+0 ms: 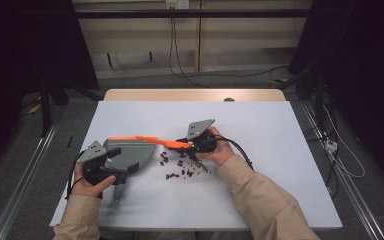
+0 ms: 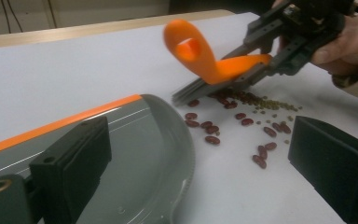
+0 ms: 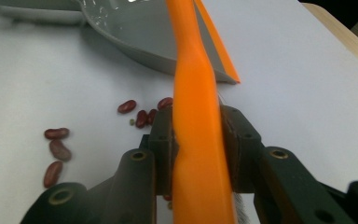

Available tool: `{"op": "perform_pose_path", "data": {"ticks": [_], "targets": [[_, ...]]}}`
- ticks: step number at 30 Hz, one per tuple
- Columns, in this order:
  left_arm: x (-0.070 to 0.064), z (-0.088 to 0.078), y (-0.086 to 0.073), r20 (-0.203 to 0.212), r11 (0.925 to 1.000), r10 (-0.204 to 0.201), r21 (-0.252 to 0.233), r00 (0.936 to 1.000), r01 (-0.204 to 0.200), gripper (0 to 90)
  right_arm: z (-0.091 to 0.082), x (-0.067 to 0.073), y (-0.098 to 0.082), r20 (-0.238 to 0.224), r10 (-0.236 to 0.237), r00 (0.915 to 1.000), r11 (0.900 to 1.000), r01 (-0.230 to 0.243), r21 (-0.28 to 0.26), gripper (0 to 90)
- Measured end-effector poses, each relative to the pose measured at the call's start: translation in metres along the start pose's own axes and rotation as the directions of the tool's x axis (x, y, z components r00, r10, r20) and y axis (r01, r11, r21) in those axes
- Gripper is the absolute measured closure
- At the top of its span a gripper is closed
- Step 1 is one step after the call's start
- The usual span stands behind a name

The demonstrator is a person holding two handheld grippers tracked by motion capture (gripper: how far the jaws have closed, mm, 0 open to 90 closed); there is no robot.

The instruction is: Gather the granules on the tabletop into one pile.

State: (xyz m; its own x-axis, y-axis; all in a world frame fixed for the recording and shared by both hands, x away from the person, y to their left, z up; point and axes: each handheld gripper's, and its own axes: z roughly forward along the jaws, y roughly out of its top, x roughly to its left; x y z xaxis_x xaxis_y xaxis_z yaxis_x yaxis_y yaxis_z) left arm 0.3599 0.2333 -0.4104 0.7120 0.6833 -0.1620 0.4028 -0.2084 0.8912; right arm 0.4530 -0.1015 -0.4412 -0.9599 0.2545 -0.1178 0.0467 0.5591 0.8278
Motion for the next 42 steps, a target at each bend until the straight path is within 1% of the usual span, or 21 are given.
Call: {"op": "perform_pose_path", "data": {"ticks": [7,12,14,20,23,25,26,30,31,32,34,35,36,37,39,40,42], "targets": [[0.000,-0.003,-0.002,-0.003,1.0000,0.007,0.004,1.0000,-0.007,5.8,-0.006,0.009,0.000,-0.007,0.026,0.9996,1.000,-0.026,0.003,68.8],[0.000,-0.003,-0.003,-0.002,0.9999,0.010,0.005,0.9999,-0.010,5.8,-0.009,0.011,0.001,-0.016,0.055,0.9984,0.998,-0.055,0.007,68.9],[0.000,-0.003,-0.004,0.000,0.9999,0.010,0.009,0.9999,-0.010,5.8,-0.009,0.013,0.001,-0.015,0.054,0.9984,0.998,-0.054,0.009,68.8],[0.000,-0.004,-0.005,0.000,0.9998,0.015,0.011,0.9999,-0.015,5.8,-0.013,0.016,0.002,-0.017,0.079,0.9967,0.997,-0.079,0.018,69.0],[0.000,-0.005,-0.005,-0.001,0.9999,0.014,0.010,0.9999,-0.014,5.8,-0.014,0.017,0.002,0.000,0.086,0.9963,0.996,-0.086,0.021,69.0],[-0.001,-0.005,-0.005,0.000,0.9998,0.014,0.010,0.9999,-0.014,5.8,-0.015,0.017,0.003,0.020,0.107,0.9941,0.994,-0.107,0.016,69.2],[-0.001,-0.005,-0.005,0.000,0.9998,0.017,0.013,0.9999,-0.017,5.8,-0.015,0.016,0.003,0.039,0.110,0.9932,0.994,-0.110,0.010,69.3],[-0.001,-0.004,-0.005,0.000,0.9997,0.018,0.014,0.9998,-0.018,5.8,-0.017,0.009,0.002,0.070,0.156,0.9853,0.988,-0.155,-0.018,69.8],[-0.001,-0.004,-0.005,-0.001,0.9997,0.020,0.015,0.9998,-0.020,5.8,-0.018,0.008,0.002,0.087,0.165,0.9825,0.986,-0.163,-0.030,69.9],[-0.001,-0.004,-0.006,-0.002,0.9997,0.021,0.016,0.9998,-0.021,5.8,-0.020,0.006,0.002,0.096,0.179,0.9792,0.984,-0.175,-0.044,70.0],[0.000,-0.004,-0.006,-0.002,0.9997,0.017,0.015,0.9999,-0.017,5.8,-0.025,0.003,0.003,0.101,0.222,0.9697,0.974,-0.215,-0.075,70.1],[0.000,-0.004,-0.006,-0.002,0.9997,0.016,0.017,0.9999,-0.016,5.8,-0.027,0.002,0.004,0.112,0.233,0.9660,0.971,-0.224,-0.089,70.1],[0.000,-0.003,-0.006,-0.002,0.9997,0.015,0.016,0.9999,-0.015,5.8,-0.030,0.002,0.006,0.127,0.253,0.9591,0.965,-0.241,-0.100,70.1],[0.000,-0.003,-0.006,-0.002,0.9998,0.015,0.015,0.9999,-0.015,5.8,-0.033,0.001,0.007,0.133,0.286,0.9490,0.955,-0.271,-0.118,70.1],[0.000,-0.004,-0.006,-0.003,0.9998,0.014,0.014,0.9999,-0.014,5.6,-0.037,0.003,0.010,0.146,0.350,0.9253,0.932,-0.328,-0.155,70.1],[0.000,-0.004,-0.006,-0.002,0.9998,0.015,0.015,0.9999,-0.015,5.6,-0.039,0.005,0.012,0.156,0.388,0.9083,0.916,-0.361,-0.177,70.2],[0.000,-0.003,-0.006,-0.003,0.9998,0.014,0.013,0.9999,-0.014,5.6,-0.039,0.011,0.015,0.158,0.466,0.8704,0.875,-0.428,-0.224,70.2]]}}
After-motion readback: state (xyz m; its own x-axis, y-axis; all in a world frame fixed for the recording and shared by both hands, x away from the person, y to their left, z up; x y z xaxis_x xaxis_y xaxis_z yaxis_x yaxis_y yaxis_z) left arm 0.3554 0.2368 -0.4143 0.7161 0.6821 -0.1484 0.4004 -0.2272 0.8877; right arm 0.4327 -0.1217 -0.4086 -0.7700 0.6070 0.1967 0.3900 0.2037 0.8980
